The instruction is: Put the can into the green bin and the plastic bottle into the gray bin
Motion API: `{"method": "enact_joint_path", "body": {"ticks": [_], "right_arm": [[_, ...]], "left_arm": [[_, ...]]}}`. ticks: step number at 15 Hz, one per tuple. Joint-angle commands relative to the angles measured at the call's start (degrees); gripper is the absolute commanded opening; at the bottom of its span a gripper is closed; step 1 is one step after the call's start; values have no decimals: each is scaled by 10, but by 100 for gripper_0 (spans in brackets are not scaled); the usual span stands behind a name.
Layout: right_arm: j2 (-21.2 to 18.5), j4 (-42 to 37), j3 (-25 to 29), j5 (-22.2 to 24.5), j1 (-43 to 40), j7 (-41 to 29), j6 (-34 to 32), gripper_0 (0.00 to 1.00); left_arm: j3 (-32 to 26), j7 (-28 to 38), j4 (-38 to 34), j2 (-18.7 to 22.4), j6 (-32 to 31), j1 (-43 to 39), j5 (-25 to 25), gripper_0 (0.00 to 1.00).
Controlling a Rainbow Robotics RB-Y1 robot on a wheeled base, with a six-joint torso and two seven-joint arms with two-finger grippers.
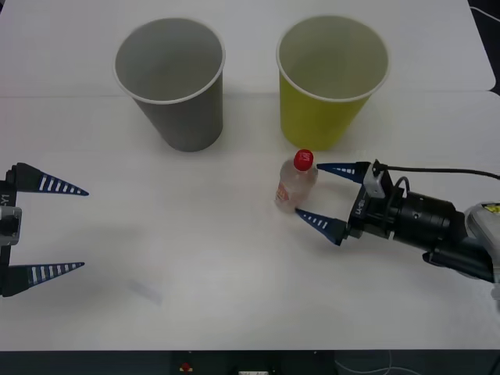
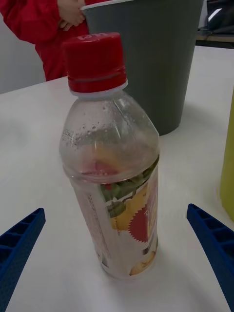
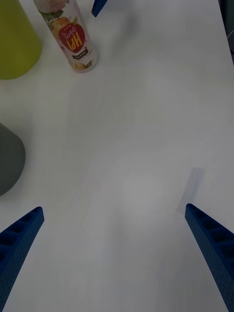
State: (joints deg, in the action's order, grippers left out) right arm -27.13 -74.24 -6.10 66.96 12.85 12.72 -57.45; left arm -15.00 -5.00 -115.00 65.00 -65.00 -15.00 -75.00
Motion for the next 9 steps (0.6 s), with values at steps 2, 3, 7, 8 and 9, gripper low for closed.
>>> {"method": "enact_joint_path", "body": {"ticks": [2, 3, 7, 8, 9], "right_arm": [[35, 42, -2, 12, 30, 18, -1, 100], [42, 44, -2, 23, 34, 19, 2, 100], [60, 44, -4, 28, 36, 23, 5, 100], [61, 44, -6, 28, 36, 26, 5, 100], [62, 44, -7, 28, 36, 28, 5, 100]], "left_arm": [[0, 0, 0, 0, 0, 0, 0, 100], [0, 0, 0, 0, 0, 0, 0, 100], [0, 0, 0, 0, 0, 0, 0, 100], [0, 0, 0, 0, 0, 0, 0, 100], [0, 0, 0, 0, 0, 0, 0, 100]]}}
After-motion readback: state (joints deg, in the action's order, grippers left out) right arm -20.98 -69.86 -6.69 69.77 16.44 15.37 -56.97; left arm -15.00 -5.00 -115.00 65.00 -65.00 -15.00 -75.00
